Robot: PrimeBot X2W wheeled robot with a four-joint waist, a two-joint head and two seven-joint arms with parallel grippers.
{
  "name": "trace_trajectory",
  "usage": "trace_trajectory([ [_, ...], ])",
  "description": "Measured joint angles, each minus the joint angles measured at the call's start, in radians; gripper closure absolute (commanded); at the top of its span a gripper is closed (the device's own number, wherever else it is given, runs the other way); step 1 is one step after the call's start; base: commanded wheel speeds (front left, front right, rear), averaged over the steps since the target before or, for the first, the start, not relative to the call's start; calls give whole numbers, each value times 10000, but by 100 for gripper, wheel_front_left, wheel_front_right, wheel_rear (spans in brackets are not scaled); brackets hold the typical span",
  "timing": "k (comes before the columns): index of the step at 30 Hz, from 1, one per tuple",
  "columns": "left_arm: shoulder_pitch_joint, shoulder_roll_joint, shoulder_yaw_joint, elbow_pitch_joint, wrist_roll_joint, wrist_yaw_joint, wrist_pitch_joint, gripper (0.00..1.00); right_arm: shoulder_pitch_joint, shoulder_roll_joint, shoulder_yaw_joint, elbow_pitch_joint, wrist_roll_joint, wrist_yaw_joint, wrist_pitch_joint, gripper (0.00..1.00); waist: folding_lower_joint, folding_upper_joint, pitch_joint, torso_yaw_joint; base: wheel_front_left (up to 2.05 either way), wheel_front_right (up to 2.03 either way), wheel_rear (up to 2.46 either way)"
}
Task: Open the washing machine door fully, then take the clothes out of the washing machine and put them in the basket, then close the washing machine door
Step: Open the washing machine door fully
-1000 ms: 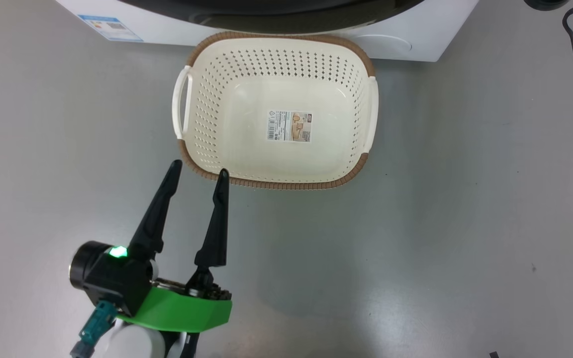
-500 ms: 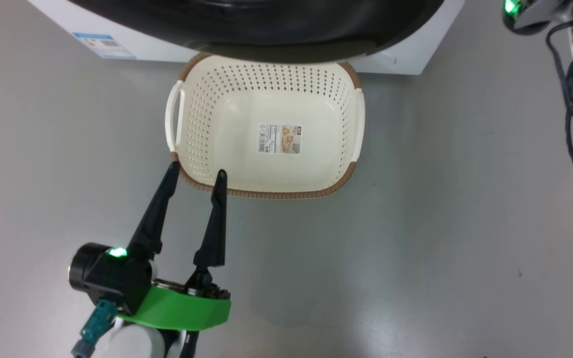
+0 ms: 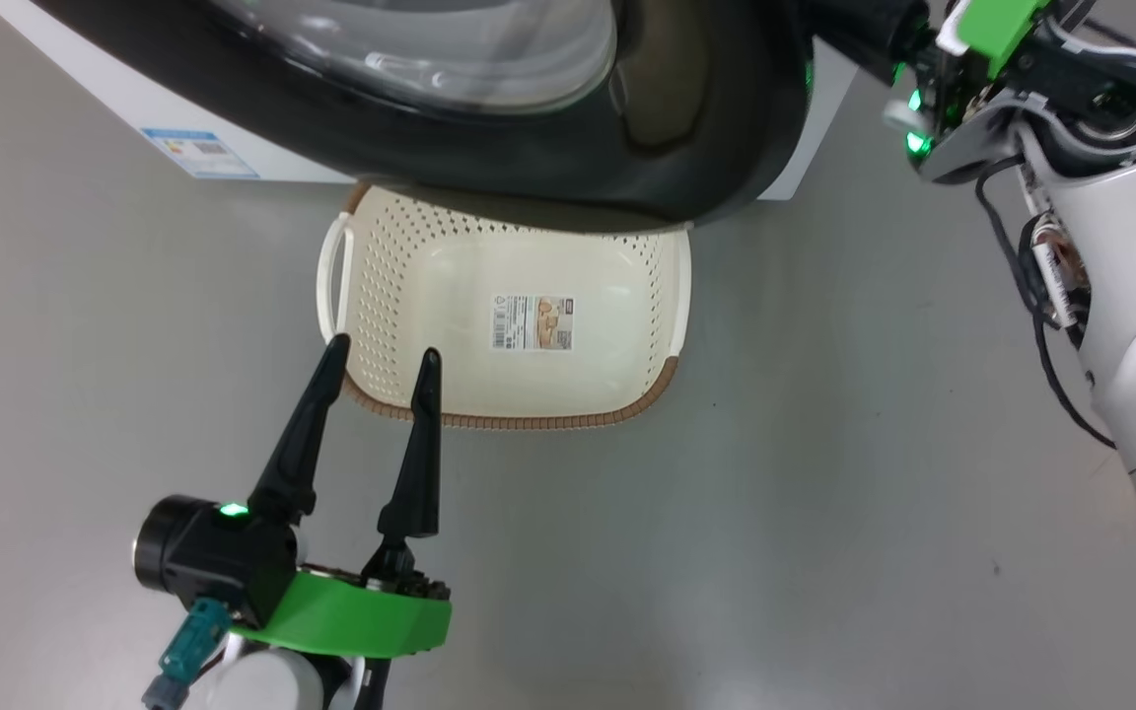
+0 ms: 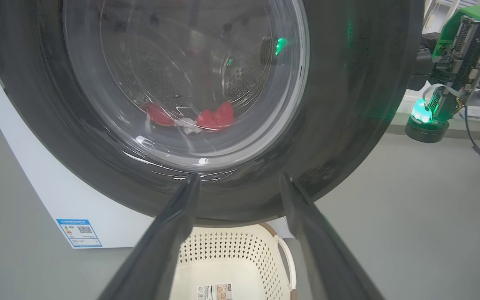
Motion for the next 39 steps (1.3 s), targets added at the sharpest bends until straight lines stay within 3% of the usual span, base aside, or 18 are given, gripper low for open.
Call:
trace_trajectory([
  [11,223,2,111,100,-69,0,0,0,429,280,219,364,-161,0,40,100,1,0,-500,-203,0,0,0],
  [16,224,2,134,107,-71,0,0,0,432,337,98,564,-263,0,-654,100,0,0,-448,-261,0,0,0],
  [17,223,2,140,109,-71,0,0,0,442,353,38,575,-276,0,-918,70,0,0,-436,-279,0,0,0],
  [18,223,2,148,107,-73,0,0,0,463,370,-63,570,-309,0,-1256,20,0,0,-422,-300,0,0,0],
  [19,222,2,161,107,-88,0,0,0,483,378,-186,554,-353,0,-1574,0,0,0,-406,-325,0,0,0],
  [33,194,4,372,157,-159,-4,0,0,2391,153,-794,-1603,-1187,0,-5070,0,0,0,-389,-858,0,0,0],
  [39,193,4,529,174,-159,-2,0,0,3392,-253,-439,-2638,-2284,0,-6945,0,0,0,-435,-1077,0,0,0],
])
